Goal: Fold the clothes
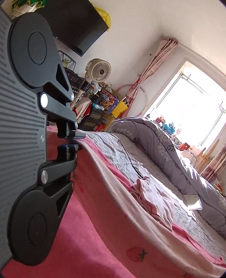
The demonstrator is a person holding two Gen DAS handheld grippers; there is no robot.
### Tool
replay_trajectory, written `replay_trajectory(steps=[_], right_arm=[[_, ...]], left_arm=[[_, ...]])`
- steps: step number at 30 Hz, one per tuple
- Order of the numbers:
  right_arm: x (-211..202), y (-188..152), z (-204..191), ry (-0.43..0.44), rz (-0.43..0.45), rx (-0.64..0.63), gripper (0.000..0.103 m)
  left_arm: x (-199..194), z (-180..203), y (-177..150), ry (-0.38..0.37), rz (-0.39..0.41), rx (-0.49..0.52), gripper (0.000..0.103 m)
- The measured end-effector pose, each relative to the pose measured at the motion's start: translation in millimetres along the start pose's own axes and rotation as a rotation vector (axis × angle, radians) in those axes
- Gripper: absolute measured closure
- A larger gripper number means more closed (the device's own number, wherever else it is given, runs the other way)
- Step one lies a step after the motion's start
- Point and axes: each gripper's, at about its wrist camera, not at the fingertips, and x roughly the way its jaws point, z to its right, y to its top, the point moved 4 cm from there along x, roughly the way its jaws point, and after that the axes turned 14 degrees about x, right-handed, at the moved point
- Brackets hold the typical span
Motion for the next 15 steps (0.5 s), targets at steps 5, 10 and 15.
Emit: replay_trajectory(steps=[5, 10, 15], right_arm=[[99, 13, -19, -0.008, -0.073, -0.008, 0.095], [188, -43, -60, -0.009, -0.314, -0.125, 0.062], [196, -44, -57, -0.034, -0.313, -0.087, 0.041]], left_arm=[[106, 3, 17, -0.028, -0.112, -0.001, 0.087], [170, 36, -8, -0.1, -0.3, 0.005, 0.059], [178, 9, -28, -0.015, -0.363, -0.134, 0.01]])
